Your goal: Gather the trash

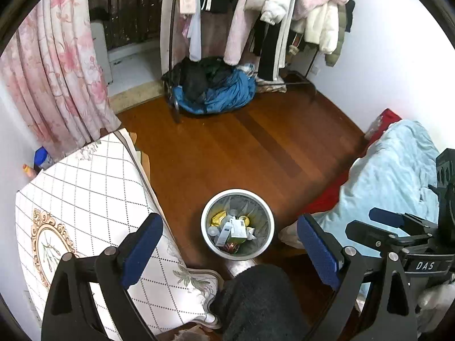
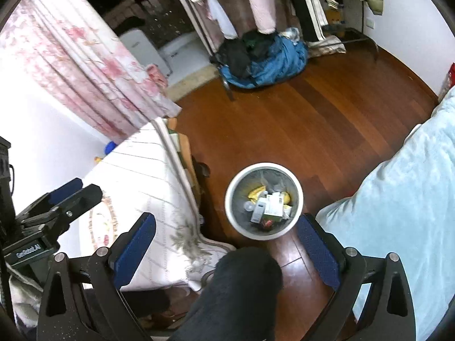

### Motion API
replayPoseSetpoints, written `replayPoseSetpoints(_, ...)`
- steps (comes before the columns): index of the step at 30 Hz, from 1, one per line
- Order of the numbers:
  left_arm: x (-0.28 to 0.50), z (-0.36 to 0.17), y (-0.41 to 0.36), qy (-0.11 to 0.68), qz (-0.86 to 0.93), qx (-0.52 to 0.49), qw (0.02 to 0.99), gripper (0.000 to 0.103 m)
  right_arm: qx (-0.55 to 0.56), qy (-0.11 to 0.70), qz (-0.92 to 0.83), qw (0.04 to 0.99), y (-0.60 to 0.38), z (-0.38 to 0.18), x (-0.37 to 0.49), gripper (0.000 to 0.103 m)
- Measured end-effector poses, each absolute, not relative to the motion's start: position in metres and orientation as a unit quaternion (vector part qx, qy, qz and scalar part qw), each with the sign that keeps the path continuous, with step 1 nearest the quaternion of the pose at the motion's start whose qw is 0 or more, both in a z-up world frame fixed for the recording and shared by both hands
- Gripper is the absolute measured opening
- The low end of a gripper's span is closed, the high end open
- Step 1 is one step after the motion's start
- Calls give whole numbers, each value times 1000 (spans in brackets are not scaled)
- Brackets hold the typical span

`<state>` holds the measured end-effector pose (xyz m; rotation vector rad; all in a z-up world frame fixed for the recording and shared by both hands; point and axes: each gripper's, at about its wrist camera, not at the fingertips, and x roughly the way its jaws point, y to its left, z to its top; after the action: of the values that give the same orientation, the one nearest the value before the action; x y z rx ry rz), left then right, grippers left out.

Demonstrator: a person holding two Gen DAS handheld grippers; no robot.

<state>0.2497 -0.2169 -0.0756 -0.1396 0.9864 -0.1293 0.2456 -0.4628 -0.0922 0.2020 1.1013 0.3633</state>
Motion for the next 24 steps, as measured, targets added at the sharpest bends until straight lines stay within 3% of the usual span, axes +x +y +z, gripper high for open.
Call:
replayPoseSetpoints(9, 221, -48, -211, 464, -82, -89, 877, 96, 99, 502, 202, 835, -468, -45, 215, 101)
replayPoseSetpoints(24, 196, -17, -203, 453, -105, -109, 878, 96, 111, 498, 236, 827, -462, -16, 197, 101)
